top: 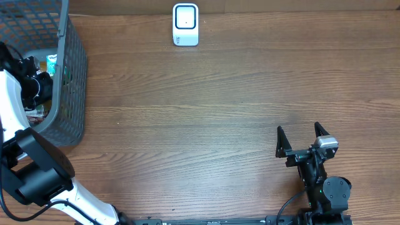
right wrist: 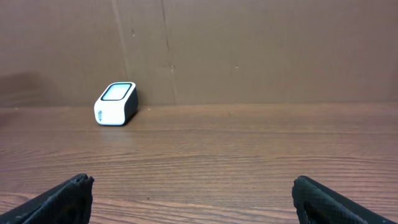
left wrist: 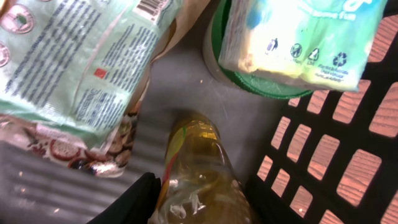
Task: Scan the item barcode
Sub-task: 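Lower the left gripper into the basket and grasp the yellow Vim bottle, then lift the bottle out and carry it to the white scanner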
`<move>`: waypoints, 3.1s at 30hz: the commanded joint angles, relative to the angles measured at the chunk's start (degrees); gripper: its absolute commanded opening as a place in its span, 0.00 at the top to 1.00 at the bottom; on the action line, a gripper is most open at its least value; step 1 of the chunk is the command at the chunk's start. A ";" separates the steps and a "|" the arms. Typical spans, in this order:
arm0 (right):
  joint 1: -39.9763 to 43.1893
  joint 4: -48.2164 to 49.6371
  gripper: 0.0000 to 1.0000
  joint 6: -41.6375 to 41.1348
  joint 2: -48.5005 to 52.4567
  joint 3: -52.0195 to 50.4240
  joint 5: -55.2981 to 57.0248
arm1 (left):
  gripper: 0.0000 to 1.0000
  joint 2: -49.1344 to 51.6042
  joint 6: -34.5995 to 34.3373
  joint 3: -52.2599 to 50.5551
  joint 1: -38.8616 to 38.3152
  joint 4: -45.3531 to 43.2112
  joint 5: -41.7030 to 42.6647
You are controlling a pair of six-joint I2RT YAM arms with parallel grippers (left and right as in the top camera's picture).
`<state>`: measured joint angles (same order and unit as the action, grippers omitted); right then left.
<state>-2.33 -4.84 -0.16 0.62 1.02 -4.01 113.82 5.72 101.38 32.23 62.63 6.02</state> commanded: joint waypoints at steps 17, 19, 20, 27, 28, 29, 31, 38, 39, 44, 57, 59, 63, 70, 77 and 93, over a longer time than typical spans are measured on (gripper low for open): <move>0.04 0.13 0.00 0.24 -0.46 -0.55 0.52 | 0.69 -10.25 -16.72 40.85 -8.04 4.20 -0.07; 0.04 0.13 0.00 0.24 -0.46 -0.55 0.52 | 0.70 -11.21 -16.68 41.33 -10.86 4.24 1.16; 0.04 0.13 0.00 0.24 -0.46 -0.55 0.52 | 0.69 -11.58 -16.68 41.33 -12.46 4.61 1.07; 0.04 0.13 0.00 0.26 -0.46 -0.55 0.52 | 0.78 -11.93 -18.71 41.27 -26.34 10.62 -2.25; 0.04 0.13 0.00 0.24 -0.46 -0.55 0.52 | 0.79 -11.93 -19.37 41.27 -28.22 11.65 -3.93; 0.04 0.13 0.00 0.24 -0.46 -0.55 0.52 | 0.79 -11.93 -19.71 41.27 -30.03 12.59 -5.35; 0.04 0.13 0.00 0.24 -0.46 -0.55 0.52 | 0.80 -11.93 -20.59 41.27 -33.53 14.16 -7.56; 0.04 0.13 0.00 0.24 -0.46 -0.55 0.52 | 0.92 -11.52 -29.55 41.16 -43.89 19.41 -10.82; 0.04 0.13 0.00 0.24 -0.46 -0.55 0.52 | 0.92 -11.26 -30.73 41.16 -45.18 20.06 -11.39; 0.04 0.13 0.00 0.24 -0.46 -0.55 0.52 | 0.92 -8.48 -35.36 41.16 -50.86 21.38 -12.94; 0.04 0.13 0.00 0.24 -0.46 -0.55 0.52 | 0.93 7.93 -43.52 41.16 -63.45 22.21 -12.11; 0.04 0.13 0.00 0.26 -0.46 -0.55 0.52 | 0.96 10.25 -43.50 41.16 -63.87 21.07 -9.92; 0.04 0.13 0.00 0.24 -0.46 -0.55 0.52 | 0.96 13.84 -43.41 41.16 -63.87 19.19 -4.35; 0.04 0.13 0.00 0.26 -0.46 -0.55 0.52 | 0.96 16.81 -43.45 41.16 -64.02 18.58 -3.69; 0.04 0.13 0.00 0.26 -0.46 -0.55 0.52 | 0.92 17.16 -49.35 41.16 -66.86 18.99 -12.61; 0.04 0.13 0.00 0.24 -0.46 -0.55 0.52 | 0.80 20.76 -56.15 41.11 -72.46 17.55 -16.61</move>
<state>-2.33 -4.99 -0.16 0.62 1.02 -4.03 133.49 -48.34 142.02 -40.34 80.73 -9.15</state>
